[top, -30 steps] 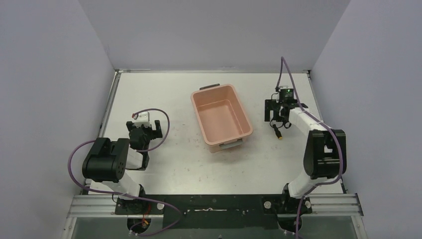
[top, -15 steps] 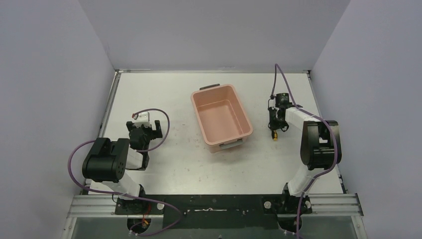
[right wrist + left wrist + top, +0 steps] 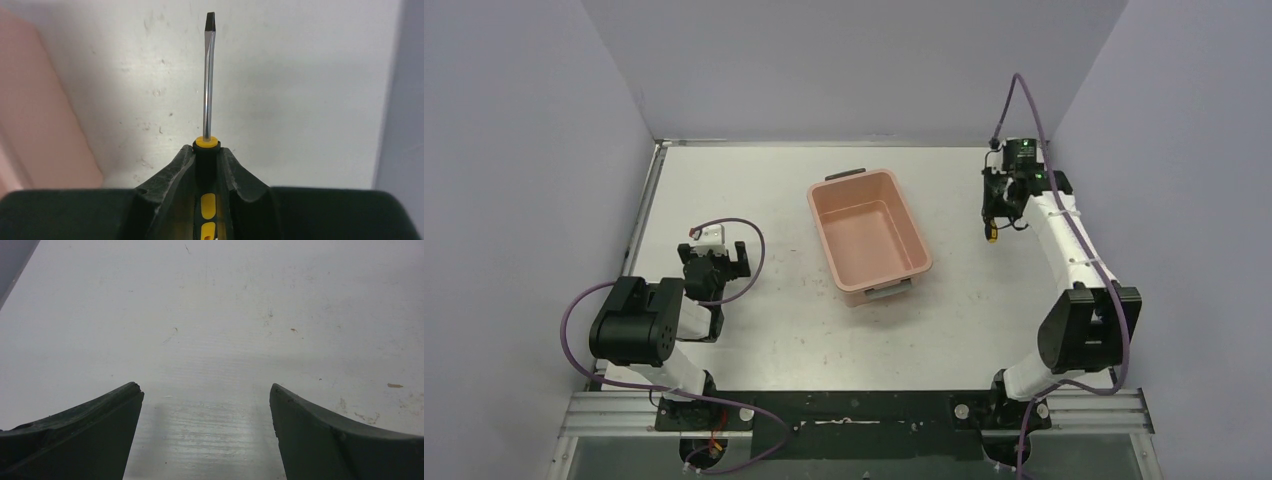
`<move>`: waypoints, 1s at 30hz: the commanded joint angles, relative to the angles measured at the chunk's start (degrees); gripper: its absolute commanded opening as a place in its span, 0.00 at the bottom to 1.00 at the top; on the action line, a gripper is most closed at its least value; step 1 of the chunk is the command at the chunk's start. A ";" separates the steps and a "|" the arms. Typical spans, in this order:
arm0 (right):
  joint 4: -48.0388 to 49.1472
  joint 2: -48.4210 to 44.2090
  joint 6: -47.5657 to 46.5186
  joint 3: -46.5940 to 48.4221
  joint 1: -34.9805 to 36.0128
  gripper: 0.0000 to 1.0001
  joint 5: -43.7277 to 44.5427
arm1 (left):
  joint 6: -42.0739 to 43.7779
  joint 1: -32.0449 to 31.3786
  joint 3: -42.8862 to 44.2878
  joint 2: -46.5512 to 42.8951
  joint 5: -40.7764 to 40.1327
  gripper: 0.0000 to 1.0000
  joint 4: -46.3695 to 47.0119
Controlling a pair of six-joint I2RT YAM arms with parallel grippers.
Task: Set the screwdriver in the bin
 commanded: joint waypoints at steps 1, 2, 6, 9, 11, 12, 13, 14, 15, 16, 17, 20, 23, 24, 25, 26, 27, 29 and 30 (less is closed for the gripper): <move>-10.76 -3.35 1.96 10.72 -0.18 0.00 3.02 | 0.33 0.28 1.41 -0.19 -0.11 0.97 3.39; -12.07 -3.12 2.28 13.84 -0.07 0.00 3.03 | 0.36 0.28 1.40 -0.21 -0.11 0.97 3.40; -14.21 -2.55 5.36 19.94 1.58 0.00 4.44 | 0.34 0.28 1.40 -0.21 -0.11 0.97 3.35; -13.27 -1.76 9.05 22.67 7.01 0.00 6.35 | 0.38 0.28 1.40 -0.19 -0.11 0.97 3.39; -12.05 -0.58 11.26 24.41 13.00 0.00 7.45 | 0.39 0.28 1.40 -0.22 -0.11 0.97 3.36; -11.46 0.48 12.08 25.50 15.97 0.00 7.73 | 0.37 0.28 1.40 -0.18 -0.13 0.97 3.38; -10.97 1.46 12.86 26.69 19.25 0.00 8.35 | 0.34 0.28 1.40 -0.22 -0.16 0.97 3.37; -10.58 2.84 13.47 27.97 22.10 0.00 9.22 | 0.32 0.28 1.40 -0.15 -0.05 0.97 3.37; -10.11 4.24 13.97 29.36 25.11 0.00 9.96 | 0.36 0.28 1.44 -0.16 -0.10 0.97 3.35; -9.51 5.59 14.23 30.49 27.56 0.00 10.31 | 0.37 0.28 1.40 -0.17 -0.08 0.97 3.35; -8.97 6.96 14.42 31.71 29.55 0.00 10.47 | 0.35 0.28 1.40 -0.16 -0.08 0.97 3.37; -8.26 11.21 14.74 35.06 33.59 0.00 10.09 | 0.35 0.28 1.40 -0.18 -0.11 0.97 3.40; -7.50 13.47 14.92 35.50 35.35 0.00 10.10 | 0.36 0.28 1.40 -0.20 -0.11 0.97 3.35; -6.74 13.85 15.07 34.64 35.74 0.00 10.02 | 0.37 0.28 1.40 -0.22 -0.11 0.97 3.35; -5.47 14.05 15.24 33.02 36.04 0.00 9.72 | 0.38 0.30 1.40 -0.20 -0.11 0.97 3.39; -3.76 14.09 15.46 30.87 36.23 0.00 9.30 | 0.35 0.28 1.40 -0.18 -0.11 0.97 3.36; -2.00 14.01 15.75 28.42 36.28 0.00 8.90 | 0.31 0.28 1.40 -0.16 -0.11 0.97 3.39; 2.15 14.00 16.24 23.07 36.21 0.00 8.71 | 0.36 0.28 1.40 -0.22 -0.11 0.97 3.36; 4.09 14.27 16.51 20.30 36.01 0.00 8.60 | 0.33 0.28 1.41 -0.15 -0.11 0.97 3.35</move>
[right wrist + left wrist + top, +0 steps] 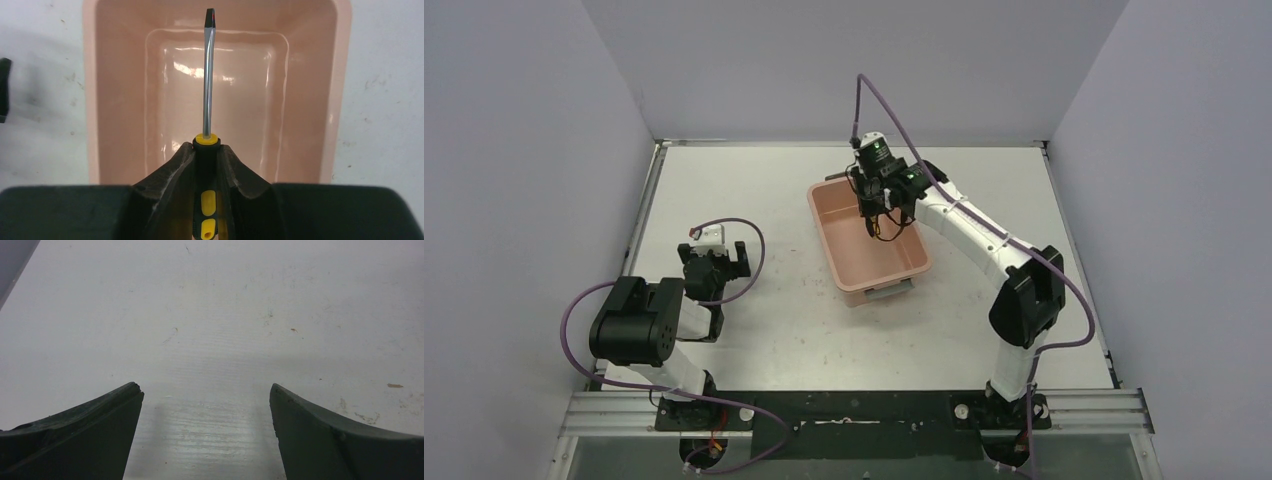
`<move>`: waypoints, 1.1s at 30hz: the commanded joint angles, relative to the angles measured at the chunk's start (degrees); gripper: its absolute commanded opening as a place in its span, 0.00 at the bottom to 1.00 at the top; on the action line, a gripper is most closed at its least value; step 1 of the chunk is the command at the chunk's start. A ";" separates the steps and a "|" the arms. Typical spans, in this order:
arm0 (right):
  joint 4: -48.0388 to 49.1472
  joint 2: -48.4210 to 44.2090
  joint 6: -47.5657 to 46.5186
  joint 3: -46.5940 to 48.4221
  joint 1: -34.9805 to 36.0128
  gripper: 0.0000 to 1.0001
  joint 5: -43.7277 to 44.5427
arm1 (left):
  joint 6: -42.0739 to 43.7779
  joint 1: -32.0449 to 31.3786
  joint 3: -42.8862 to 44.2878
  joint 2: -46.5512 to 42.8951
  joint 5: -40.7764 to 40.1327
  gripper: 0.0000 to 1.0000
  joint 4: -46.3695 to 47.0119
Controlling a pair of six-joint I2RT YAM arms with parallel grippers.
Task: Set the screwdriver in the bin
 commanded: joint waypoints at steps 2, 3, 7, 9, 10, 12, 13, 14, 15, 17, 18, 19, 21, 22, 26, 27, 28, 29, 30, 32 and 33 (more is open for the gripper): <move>12.23 0.41 2.20 -11.50 -0.58 0.00 -0.05 | 0.34 0.28 1.40 -0.22 -0.11 0.97 3.35; 13.62 1.87 2.24 -13.62 -0.71 0.00 -0.66 | 0.37 0.28 1.40 -0.21 -0.11 0.97 3.36; 15.73 6.70 2.48 -16.06 -0.73 0.00 -1.83 | 0.35 0.28 1.40 -0.19 -0.11 0.97 3.40; 16.81 7.97 2.60 -17.29 -0.73 0.02 -1.62 | 0.36 0.28 1.41 -0.22 -0.11 0.97 3.39; 17.30 8.47 2.79 -17.80 -0.71 0.06 -1.31 | 0.37 0.28 1.40 -0.22 -0.11 0.97 3.40; 17.74 9.12 3.03 -18.51 -0.76 0.17 -0.73 | 0.38 0.28 1.40 -0.21 -0.11 0.97 3.41; 17.71 9.19 3.14 -18.68 -0.78 0.25 -0.43 | 0.37 0.28 1.40 -0.21 -0.11 0.97 3.40; 17.48 9.16 3.16 -18.70 -0.74 0.33 -0.08 | 0.37 0.28 1.44 -0.22 -0.11 0.97 3.37; 17.17 8.94 3.20 -18.62 -0.73 0.40 0.25 | 0.37 0.28 1.40 -0.22 -0.11 0.97 3.37; 16.69 7.88 3.16 -18.24 -0.69 0.47 0.99 | 0.38 0.28 1.40 -0.19 -0.11 0.97 3.38; 16.45 7.11 3.16 -17.98 -0.70 0.52 1.37 | 0.33 0.28 1.40 -0.14 -0.11 0.97 3.39; 16.04 6.40 3.04 -17.51 -0.67 0.56 1.72 | 0.38 0.28 1.40 -0.21 -0.11 0.97 3.37; 14.69 4.87 2.72 -16.12 -0.55 0.61 2.42 | 0.32 0.28 1.40 -0.18 -0.11 0.97 3.41; 13.95 4.10 2.52 -15.34 -0.48 0.62 2.67 | 0.33 0.28 1.40 -0.19 -0.11 0.97 3.36; 12.65 -0.87 1.15 -12.72 0.31 0.71 5.01 | 0.37 0.28 1.40 -0.22 -0.11 0.97 3.38; 12.75 -2.17 0.88 -12.48 0.39 0.74 5.11 | 0.39 0.28 1.42 -0.20 -0.11 0.97 3.35; 12.91 -3.62 0.51 -12.32 0.37 0.79 5.30 | 0.36 0.28 1.40 -0.22 -0.11 0.97 3.37; 13.08 -5.00 -0.07 -12.09 0.41 0.84 5.29 | 0.35 0.28 1.40 -0.20 -0.11 0.97 3.37; 13.61 -6.42 -0.98 -12.09 0.42 0.88 5.30 | 0.37 0.28 1.40 -0.22 -0.11 0.97 3.35; 15.26 -10.44 -2.93 -13.16 0.28 0.96 6.21 | 0.34 0.28 1.40 -0.15 -0.11 0.97 3.40; 16.57 -11.77 -3.79 -14.32 -0.07 0.99 7.32 | 0.36 0.28 1.40 -0.15 -0.11 0.97 3.41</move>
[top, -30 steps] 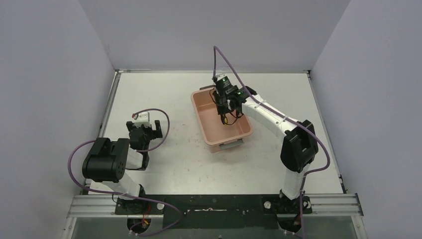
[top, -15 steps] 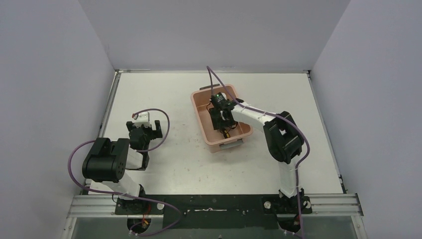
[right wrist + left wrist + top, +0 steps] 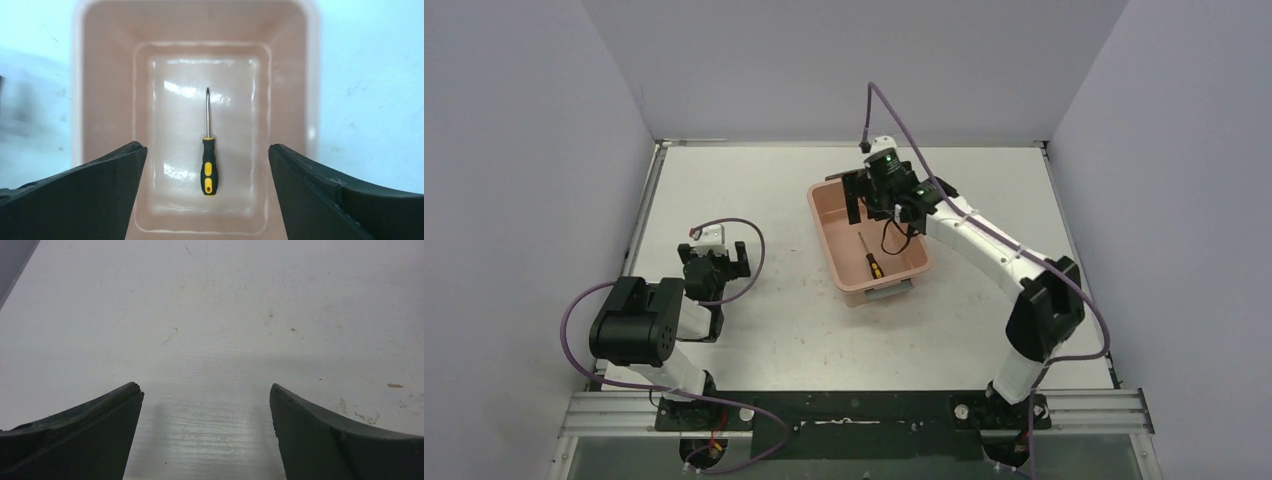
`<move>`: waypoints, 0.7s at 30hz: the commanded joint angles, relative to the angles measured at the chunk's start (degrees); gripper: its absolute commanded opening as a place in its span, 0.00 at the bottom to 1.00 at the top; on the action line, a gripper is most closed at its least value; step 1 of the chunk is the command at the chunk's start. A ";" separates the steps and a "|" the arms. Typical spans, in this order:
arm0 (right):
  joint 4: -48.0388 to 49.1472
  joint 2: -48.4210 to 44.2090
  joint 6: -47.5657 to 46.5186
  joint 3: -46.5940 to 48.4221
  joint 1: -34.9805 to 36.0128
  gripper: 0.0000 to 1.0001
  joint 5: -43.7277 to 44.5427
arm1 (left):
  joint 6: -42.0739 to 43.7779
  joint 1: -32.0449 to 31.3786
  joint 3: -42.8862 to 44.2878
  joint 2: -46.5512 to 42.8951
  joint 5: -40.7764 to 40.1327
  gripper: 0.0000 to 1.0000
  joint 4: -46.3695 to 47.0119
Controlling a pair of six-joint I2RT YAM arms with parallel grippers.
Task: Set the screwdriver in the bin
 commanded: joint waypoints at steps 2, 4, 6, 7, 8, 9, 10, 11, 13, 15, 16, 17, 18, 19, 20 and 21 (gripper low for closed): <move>7.21 -12.01 -5.33 -2.96 -1.62 1.00 6.39 | 0.32 0.28 1.40 -0.21 -0.11 0.97 3.33; 11.72 -18.38 -6.03 -8.94 -6.31 1.00 6.58 | 0.35 0.28 1.40 -0.22 -0.11 0.97 3.34; 16.25 -22.94 -5.99 -15.11 -11.95 1.00 4.43 | 0.37 0.28 1.40 -0.20 -0.10 0.97 3.36; 19.15 -25.01 -6.00 -18.37 -15.08 1.00 2.83 | 0.36 0.29 1.41 -0.18 -0.08 0.97 3.34; 20.97 -26.90 -5.75 -21.12 -18.15 1.00 1.07 | 0.29 0.28 1.40 -0.20 -0.07 0.97 3.34; 22.30 -28.70 -5.38 -23.94 -21.06 1.00 -0.59 | 0.29 0.33 1.40 -0.22 -0.05 0.97 3.34; 23.73 -30.15 -5.31 -26.35 -23.76 1.00 -1.87 | 0.33 0.30 1.40 -0.22 -0.05 0.97 3.36; 25.33 -31.67 -5.75 -28.85 -25.97 1.00 -2.98 | 0.30 0.29 1.44 -0.22 -0.10 0.97 3.37; 28.77 -34.27 -6.55 -34.06 -29.91 1.00 -3.60 | 0.31 0.31 1.40 -0.19 -0.09 0.97 3.40; 32.67 -36.34 -7.38 -39.68 -33.04 1.00 -3.74 | 0.32 0.28 1.40 -0.22 -0.11 0.97 3.40; 34.75 -37.29 -7.57 -42.58 -34.67 1.00 -3.67 | 0.36 0.28 1.40 -0.18 -0.11 0.97 3.36; 37.95 -38.10 -7.55 -45.67 -35.81 1.00 -3.89 | 0.37 0.28 1.40 -0.20 -0.11 0.97 3.34; 40.89 -38.91 -7.50 -48.47 -36.79 1.00 -4.30 | 0.37 0.28 1.40 -0.22 -0.11 0.97 3.40; 43.62 -39.52 -7.64 -51.48 -37.37 1.00 -4.69 | 0.31 0.28 1.40 -0.22 -0.11 0.97 3.36; 46.40 -40.03 -7.73 -54.96 -37.69 1.00 -4.93 | 0.36 0.28 1.40 -0.16 -0.11 0.97 3.33; 48.84 -40.45 -8.01 -57.09 -37.84 1.00 -5.16 | 0.31 0.28 1.40 -0.20 -0.11 0.97 3.33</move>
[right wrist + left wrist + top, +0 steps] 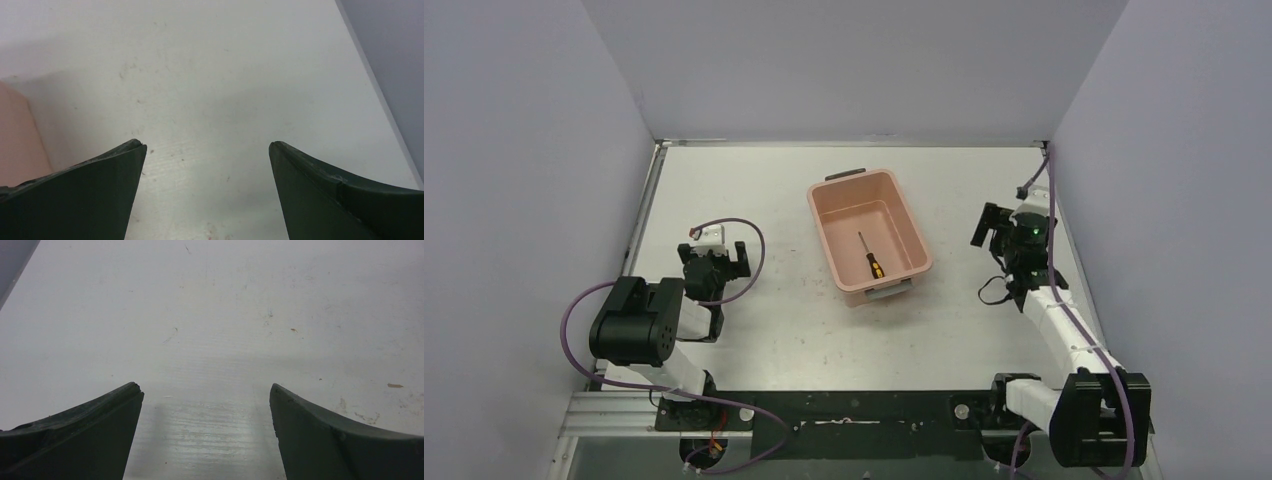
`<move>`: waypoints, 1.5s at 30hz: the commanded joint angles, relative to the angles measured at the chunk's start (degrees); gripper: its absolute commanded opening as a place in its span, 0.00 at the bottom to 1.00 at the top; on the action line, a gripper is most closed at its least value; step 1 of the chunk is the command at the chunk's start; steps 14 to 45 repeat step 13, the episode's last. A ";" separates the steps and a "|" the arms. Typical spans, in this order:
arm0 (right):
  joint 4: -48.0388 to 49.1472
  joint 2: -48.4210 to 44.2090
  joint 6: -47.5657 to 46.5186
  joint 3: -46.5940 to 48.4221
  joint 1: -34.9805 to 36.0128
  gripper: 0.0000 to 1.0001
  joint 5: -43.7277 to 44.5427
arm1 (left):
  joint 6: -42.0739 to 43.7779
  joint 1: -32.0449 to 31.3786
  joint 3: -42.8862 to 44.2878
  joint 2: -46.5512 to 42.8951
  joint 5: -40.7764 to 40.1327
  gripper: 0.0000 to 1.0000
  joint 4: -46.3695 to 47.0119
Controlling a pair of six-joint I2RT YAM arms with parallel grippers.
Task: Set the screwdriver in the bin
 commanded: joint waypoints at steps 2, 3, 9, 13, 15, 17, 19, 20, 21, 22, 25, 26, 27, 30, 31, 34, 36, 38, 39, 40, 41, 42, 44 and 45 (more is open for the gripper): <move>20.21 -3.22 -1.96 -10.93 -1.16 1.00 -2.34 | 0.30 0.28 1.42 -0.15 -0.11 0.97 3.35; 21.75 -3.27 -2.13 -12.24 -1.19 1.00 -2.39 | 0.30 0.32 1.40 -0.20 -0.11 0.97 3.37; 27.00 -3.27 -2.93 -16.59 -1.18 1.00 -3.13 | 0.36 0.28 1.40 -0.22 -0.11 0.97 3.36; 28.87 -3.56 -2.97 -17.61 -1.15 1.00 -3.68 | 0.28 0.28 1.36 -0.30 -0.03 0.97 3.43; 28.87 -3.56 -2.97 -17.61 -1.15 1.00 -3.68 | 0.28 0.28 1.36 -0.30 -0.03 0.97 3.43; 28.87 -3.56 -2.97 -17.61 -1.15 1.00 -3.68 | 0.28 0.28 1.36 -0.30 -0.03 0.97 3.43; 28.87 -3.56 -2.97 -17.61 -1.15 1.00 -3.68 | 0.28 0.28 1.36 -0.30 -0.03 0.97 3.43; 28.87 -3.56 -2.97 -17.61 -1.15 1.00 -3.68 | 0.28 0.28 1.36 -0.30 -0.03 0.97 3.43; 28.87 -3.56 -2.97 -17.61 -1.15 1.00 -3.68 | 0.28 0.28 1.36 -0.30 -0.03 0.97 3.43; 28.87 -3.56 -2.97 -17.61 -1.15 1.00 -3.68 | 0.28 0.28 1.36 -0.30 -0.03 0.97 3.43; 28.87 -3.56 -2.97 -17.61 -1.15 1.00 -3.68 | 0.28 0.28 1.36 -0.30 -0.03 0.97 3.43; 28.87 -3.56 -2.97 -17.61 -1.15 1.00 -3.68 | 0.28 0.28 1.36 -0.30 -0.03 0.97 3.43; 28.87 -3.56 -2.97 -17.61 -1.15 1.00 -3.68 | 0.28 0.28 1.36 -0.30 -0.03 0.97 3.43; 28.87 -3.56 -2.97 -17.61 -1.15 1.00 -3.68 | 0.28 0.28 1.36 -0.30 -0.03 0.97 3.43; 28.87 -3.56 -2.97 -17.61 -1.15 1.00 -3.68 | 0.28 0.28 1.36 -0.30 -0.03 0.97 3.43; 28.87 -3.56 -2.97 -17.61 -1.15 1.00 -3.68 | 0.28 0.28 1.36 -0.30 -0.03 0.97 3.43; 28.87 -3.56 -2.97 -17.61 -1.15 1.00 -3.68 | 0.28 0.28 1.36 -0.30 -0.03 0.97 3.43; 28.87 -3.56 -2.97 -17.61 -1.15 1.00 -3.68 | 0.28 0.28 1.36 -0.30 -0.03 0.97 3.43; 28.87 -3.56 -2.97 -17.61 -1.15 1.00 -3.68 | 0.28 0.28 1.36 -0.30 -0.03 0.97 3.43; 28.87 -3.56 -2.97 -17.61 -1.15 1.00 -3.68 | 0.28 0.28 1.36 -0.30 -0.03 0.97 3.43; 28.87 -3.56 -2.97 -17.61 -1.15 1.00 -3.68 | 0.28 0.28 1.36 -0.30 -0.03 0.97 3.43; 28.87 -3.56 -2.97 -17.61 -1.15 1.00 -3.68 | 0.28 0.28 1.36 -0.30 -0.03 0.97 3.43; 28.87 -3.56 -2.97 -17.61 -1.15 1.00 -3.68 | 0.28 0.28 1.36 -0.30 -0.03 0.97 3.43; 28.87 -3.56 -2.97 -17.61 -1.15 1.00 -3.68 | 0.28 0.28 1.36 -0.30 -0.03 0.97 3.43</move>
